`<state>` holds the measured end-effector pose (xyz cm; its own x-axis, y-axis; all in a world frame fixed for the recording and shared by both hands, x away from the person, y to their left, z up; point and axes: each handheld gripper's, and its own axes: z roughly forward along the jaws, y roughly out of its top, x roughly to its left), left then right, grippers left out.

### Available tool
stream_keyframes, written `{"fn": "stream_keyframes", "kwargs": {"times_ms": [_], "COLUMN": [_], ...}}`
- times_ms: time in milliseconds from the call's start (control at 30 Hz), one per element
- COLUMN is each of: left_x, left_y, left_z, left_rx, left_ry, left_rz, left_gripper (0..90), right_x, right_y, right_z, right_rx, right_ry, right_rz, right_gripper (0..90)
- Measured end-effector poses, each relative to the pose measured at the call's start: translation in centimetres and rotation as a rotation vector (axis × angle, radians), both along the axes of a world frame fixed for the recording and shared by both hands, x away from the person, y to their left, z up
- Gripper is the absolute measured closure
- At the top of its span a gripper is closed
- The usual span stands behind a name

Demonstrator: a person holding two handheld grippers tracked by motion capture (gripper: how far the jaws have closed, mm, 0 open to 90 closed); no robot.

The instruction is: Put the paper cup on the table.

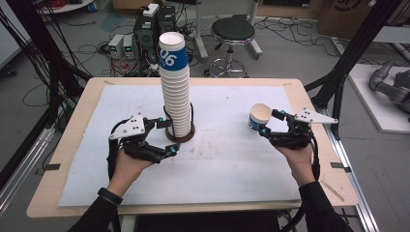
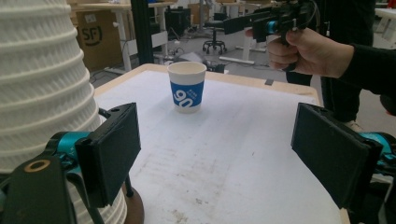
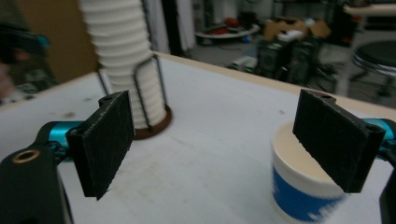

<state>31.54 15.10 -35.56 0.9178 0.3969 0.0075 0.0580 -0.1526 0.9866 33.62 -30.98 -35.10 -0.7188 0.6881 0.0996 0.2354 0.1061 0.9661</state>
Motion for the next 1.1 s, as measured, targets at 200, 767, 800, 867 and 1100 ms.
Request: {"fn": "stream_keyframes", "kwargs": {"times_ms": [200, 767, 800, 867, 1100], "left_x": [-0.2, -0.5, -0.5, -0.5, -0.3], "left_y": [-0.2, -0.3, -0.2, -0.1, 0.7], "left_z": [1.4, 3.4, 3.4, 3.3, 2.9], "left_rx": [-0.005, -0.037, -0.038, -0.037, -0.043], "left_ry": [0.0, -0.021, -0.02, -0.023, -0.009], "left_rz": [-0.016, -0.028, -0.029, -0.028, -0.006], "left_gripper": [15.6, 15.6, 15.6, 15.6, 15.7], "right_x": [-1.0, -1.5, -1.5, -1.5, -1.5], "right_y": [0.3, 0.8, 0.9, 0.8, 0.5], "right_z": [2.1, 3.8, 3.8, 3.8, 3.6], "right_rx": [0.013, 0.026, 0.023, 0.024, 0.021], "right_ry": [-0.079, -0.104, -0.103, -0.102, -0.091], "right_rz": [0.056, 0.109, 0.11, 0.113, 0.105], "right_gripper": [13.0, 13.1, 13.1, 13.1, 13.1]}}
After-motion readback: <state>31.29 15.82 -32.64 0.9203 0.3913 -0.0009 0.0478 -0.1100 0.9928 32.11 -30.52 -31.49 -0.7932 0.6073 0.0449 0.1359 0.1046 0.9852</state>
